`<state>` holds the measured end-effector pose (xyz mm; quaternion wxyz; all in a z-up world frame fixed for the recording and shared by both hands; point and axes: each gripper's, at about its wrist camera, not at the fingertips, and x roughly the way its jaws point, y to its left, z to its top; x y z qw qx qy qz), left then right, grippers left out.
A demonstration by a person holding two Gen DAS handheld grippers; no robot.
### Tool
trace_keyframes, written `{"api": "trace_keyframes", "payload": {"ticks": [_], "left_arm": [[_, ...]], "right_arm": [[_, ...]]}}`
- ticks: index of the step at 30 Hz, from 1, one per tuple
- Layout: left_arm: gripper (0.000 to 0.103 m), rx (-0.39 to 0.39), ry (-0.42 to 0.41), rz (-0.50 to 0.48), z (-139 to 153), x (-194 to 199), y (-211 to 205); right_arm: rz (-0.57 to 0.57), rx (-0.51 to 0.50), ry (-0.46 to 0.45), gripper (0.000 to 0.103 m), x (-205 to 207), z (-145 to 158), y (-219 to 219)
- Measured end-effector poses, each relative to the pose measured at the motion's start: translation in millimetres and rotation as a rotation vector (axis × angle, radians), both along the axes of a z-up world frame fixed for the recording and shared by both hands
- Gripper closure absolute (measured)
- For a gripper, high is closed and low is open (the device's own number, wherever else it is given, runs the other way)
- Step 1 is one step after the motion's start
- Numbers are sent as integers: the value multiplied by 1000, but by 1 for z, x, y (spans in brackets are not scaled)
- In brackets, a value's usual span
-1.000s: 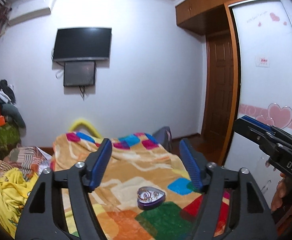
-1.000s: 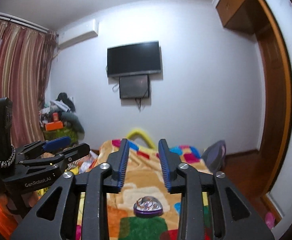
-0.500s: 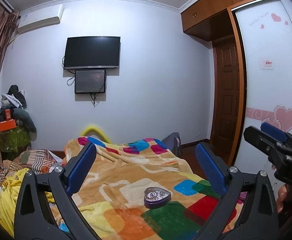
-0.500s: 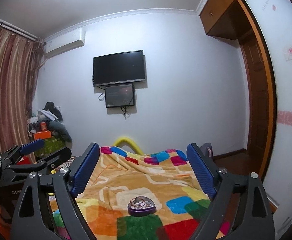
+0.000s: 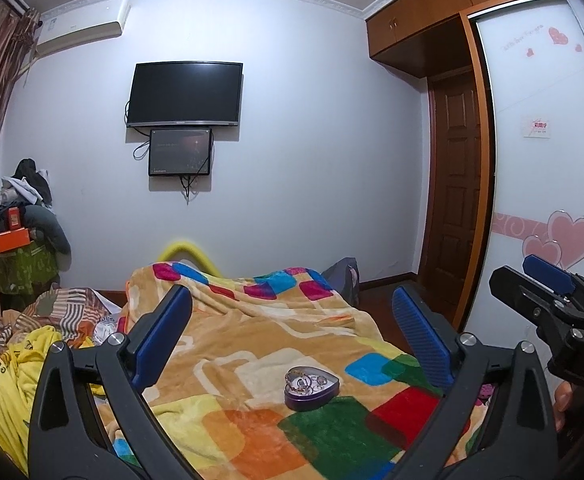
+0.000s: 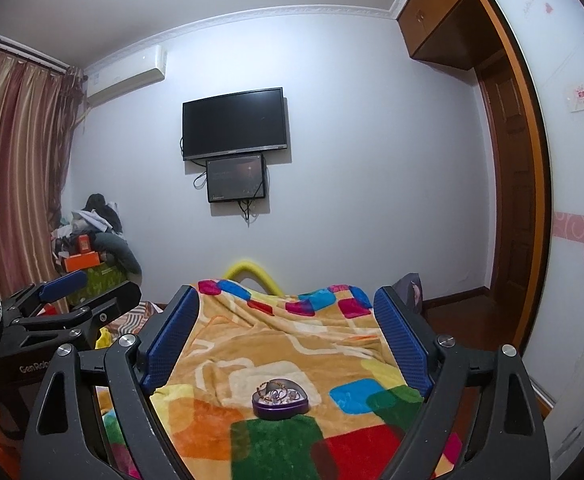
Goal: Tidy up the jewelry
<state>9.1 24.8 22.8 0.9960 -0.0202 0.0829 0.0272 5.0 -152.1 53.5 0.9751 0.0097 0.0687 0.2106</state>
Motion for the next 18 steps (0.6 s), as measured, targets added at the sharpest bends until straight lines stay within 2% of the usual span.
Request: {"api": "trace_keyframes", "payload": {"ticks": [18], "left_arm": [[1, -9, 14, 2, 0, 5, 1]], "right_arm": [[4, -13, 26, 16, 2, -1, 2]]}}
